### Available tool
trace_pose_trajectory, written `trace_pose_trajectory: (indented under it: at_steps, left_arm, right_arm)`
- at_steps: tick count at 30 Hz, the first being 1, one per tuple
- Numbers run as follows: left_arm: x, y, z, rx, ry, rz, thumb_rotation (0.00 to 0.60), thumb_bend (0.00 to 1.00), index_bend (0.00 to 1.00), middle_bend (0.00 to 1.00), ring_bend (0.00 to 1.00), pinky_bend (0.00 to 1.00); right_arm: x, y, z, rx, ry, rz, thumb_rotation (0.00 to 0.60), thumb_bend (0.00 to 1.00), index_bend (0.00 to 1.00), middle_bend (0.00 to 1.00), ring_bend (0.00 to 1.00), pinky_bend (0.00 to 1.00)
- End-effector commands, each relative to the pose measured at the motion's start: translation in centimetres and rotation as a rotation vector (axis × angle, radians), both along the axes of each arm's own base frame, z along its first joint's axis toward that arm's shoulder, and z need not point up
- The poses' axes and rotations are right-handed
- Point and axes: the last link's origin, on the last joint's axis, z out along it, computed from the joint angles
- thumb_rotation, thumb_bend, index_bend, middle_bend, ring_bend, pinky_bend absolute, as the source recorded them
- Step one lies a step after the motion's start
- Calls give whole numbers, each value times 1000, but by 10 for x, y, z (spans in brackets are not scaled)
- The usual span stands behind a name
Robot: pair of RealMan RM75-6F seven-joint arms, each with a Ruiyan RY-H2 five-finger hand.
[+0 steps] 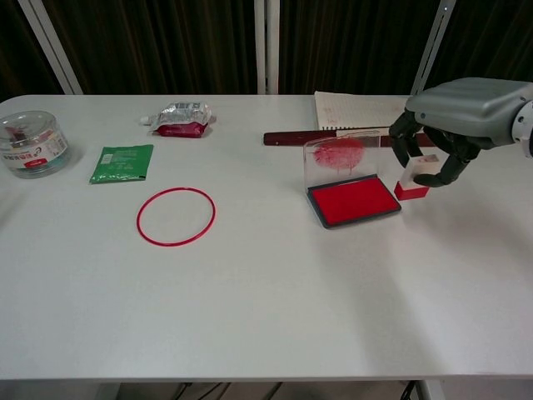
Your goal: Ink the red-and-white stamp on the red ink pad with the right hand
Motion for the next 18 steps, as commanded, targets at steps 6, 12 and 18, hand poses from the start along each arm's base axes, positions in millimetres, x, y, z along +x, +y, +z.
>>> trace_pose_trajectory:
  at_steps: [6,12,18]
  left_arm:
    - [-1,-1,-1,2,-1,3,600,68,42,73,85,184]
    - [-4,-2,-2,5,-1,7,600,67,42,73,85,184]
    - [-5,-3,-1,9,1,8,600,67,42,73,85,184]
  right_arm:
    - [-34,12,0,10,25,-56,600,284,668,616,717,923]
    - [-46,10,-7,8,23,-69,600,284,667,616,717,923]
    - [-54,8,-15,28,11,-89,600,283,665,616,717,923]
